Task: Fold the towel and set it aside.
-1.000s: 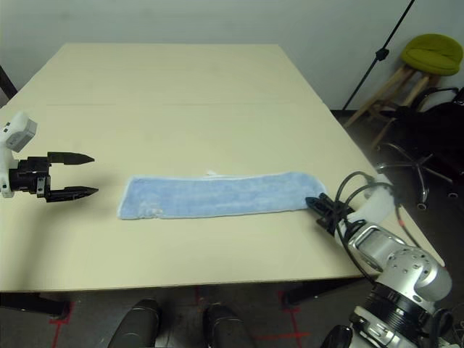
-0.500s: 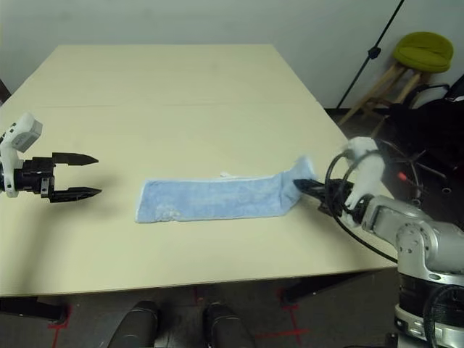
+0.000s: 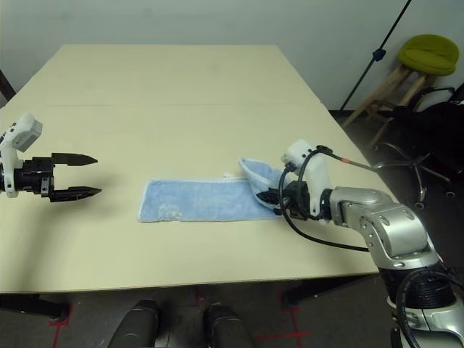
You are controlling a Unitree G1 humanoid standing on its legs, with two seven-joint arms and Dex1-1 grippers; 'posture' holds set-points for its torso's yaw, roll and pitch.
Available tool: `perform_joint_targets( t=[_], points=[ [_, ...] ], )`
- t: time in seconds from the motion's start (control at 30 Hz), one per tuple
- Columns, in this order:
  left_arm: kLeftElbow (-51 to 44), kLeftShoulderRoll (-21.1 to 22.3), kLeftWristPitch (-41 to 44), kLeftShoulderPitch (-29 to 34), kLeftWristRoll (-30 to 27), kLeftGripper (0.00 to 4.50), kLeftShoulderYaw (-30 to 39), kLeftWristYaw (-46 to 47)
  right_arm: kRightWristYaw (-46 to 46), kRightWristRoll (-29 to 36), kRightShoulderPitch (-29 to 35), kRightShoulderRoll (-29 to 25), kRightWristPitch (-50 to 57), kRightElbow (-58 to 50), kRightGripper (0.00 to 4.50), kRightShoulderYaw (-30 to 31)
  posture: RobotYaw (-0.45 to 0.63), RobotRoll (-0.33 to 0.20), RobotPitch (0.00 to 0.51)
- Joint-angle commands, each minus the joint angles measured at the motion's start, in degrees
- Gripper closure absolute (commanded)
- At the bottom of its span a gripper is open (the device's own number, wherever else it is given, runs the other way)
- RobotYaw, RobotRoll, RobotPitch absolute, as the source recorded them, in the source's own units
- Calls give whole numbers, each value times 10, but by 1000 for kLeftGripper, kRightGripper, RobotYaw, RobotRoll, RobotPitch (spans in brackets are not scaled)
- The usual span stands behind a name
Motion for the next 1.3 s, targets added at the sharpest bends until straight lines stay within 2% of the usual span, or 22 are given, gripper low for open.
perform_joint_targets(
  t=[0.03,0.17,0.27,0.37,0.53,0.63,0.73,0.83,1.03,1.13,1.3],
  points=[
    [-6,3,4,3,4,0,-5,-1,11,-26,-13,8,-10,7,4447,38,184,0,102],
    [-9,4,7,5,4,0,-5,0,15,-53,-29,18,-18,20,4447,67,191,0,101],
    [-13,6,12,8,3,0,-3,1,31,-61,-43,12,-14,12,3827,80,191,0,101],
    [-16,8,16,11,1,0,-2,0,69,-53,-63,-10,-4,-14,2833,81,193,0,99],
    [-16,7,19,10,1,0,-3,0,139,-2,-93,-54,42,-56,1069,66,190,0,95],
    [-16,4,20,8,1,0,-6,0,162,31,-104,-63,70,-68,18,51,186,0,90],
    [-14,2,19,6,2,0,-8,-3,203,75,-113,-95,103,-67,18,23,184,0,88],
    [-14,2,18,7,2,0,-8,-3,208,81,-119,-120,107,-20,18,-11,184,0,87],
    [-16,4,20,7,1,0,-7,-4,127,63,-143,-101,147,206,18,-97,183,0,91],
    [-19,4,20,11,1,0,-7,-4,122,86,-113,-101,202,218,18,-115,182,0,99],
    [-24,4,24,13,0,0,-7,-3,59,97,-118,-53,281,233,18,-157,181,0,101]
  ],
)
